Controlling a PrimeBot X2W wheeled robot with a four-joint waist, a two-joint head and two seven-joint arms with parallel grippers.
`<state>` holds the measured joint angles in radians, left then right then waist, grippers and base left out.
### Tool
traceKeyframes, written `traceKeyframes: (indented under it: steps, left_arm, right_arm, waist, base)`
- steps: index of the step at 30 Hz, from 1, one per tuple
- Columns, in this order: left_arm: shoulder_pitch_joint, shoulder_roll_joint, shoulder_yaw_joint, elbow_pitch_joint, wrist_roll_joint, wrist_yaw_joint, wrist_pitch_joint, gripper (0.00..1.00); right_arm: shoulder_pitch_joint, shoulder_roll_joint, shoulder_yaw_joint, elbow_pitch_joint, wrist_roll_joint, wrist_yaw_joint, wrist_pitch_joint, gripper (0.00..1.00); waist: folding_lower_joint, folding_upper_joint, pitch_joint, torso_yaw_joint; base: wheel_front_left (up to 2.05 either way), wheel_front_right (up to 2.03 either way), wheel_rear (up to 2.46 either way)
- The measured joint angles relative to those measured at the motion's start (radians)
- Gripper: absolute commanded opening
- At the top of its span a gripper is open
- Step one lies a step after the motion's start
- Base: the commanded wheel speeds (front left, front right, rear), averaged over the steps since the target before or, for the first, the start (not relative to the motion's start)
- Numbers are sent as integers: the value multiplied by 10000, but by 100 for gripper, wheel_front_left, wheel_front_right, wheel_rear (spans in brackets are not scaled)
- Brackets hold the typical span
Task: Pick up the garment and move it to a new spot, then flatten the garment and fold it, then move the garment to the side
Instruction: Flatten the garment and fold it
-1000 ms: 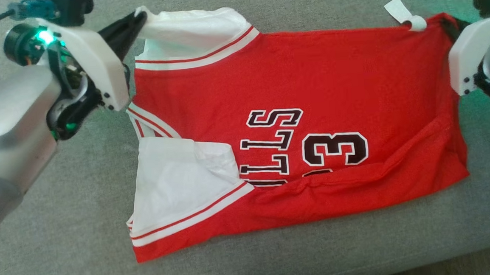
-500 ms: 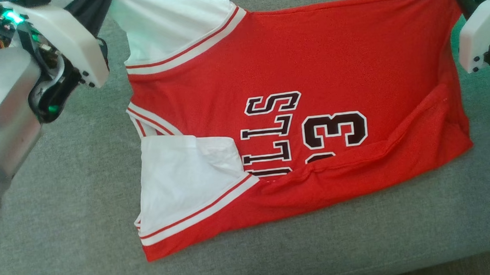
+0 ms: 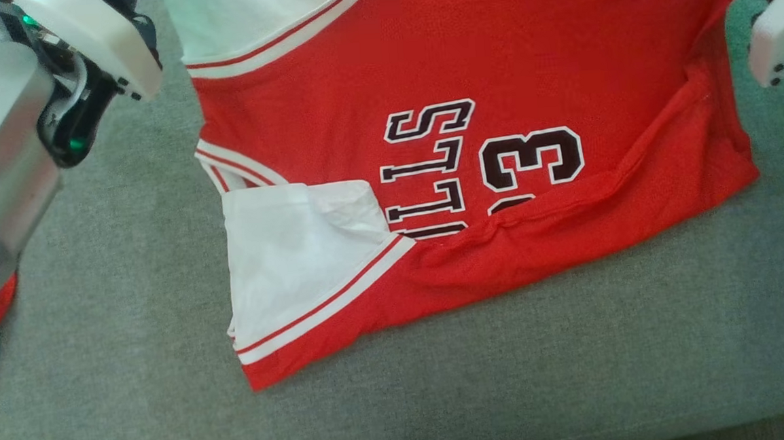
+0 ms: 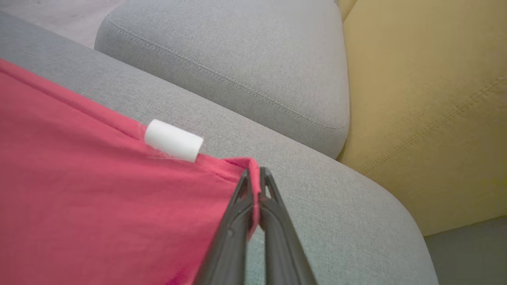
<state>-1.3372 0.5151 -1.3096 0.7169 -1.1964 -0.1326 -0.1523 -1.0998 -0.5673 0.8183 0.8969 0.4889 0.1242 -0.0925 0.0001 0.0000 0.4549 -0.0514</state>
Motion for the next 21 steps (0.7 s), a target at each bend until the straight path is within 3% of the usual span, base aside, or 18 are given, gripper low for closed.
traceKeyframes:
  steps: [8,16,21]
  left_arm:
    - [457,178,-40,-754,359,2,12,0]
    - [1899,1419,-146,-3187,623,2,940,0]
    - [2662,2316,-153,-4589,240,2,1634,0]
  right_arm:
    - [89,-111,341,408,441,0,-545,0]
    - [1702,-869,1271,-192,1770,0,-621,0]
    - [2338,-1526,2084,-1133,2623,0,-405,0]
  waist:
    - [-1,0,-315,243]
    - [-2,0,-1220,581]
    - [-2,1,-1742,746]
  base:
    - [0,0,0]
    - [0,0,0]
    - [0,0,0]
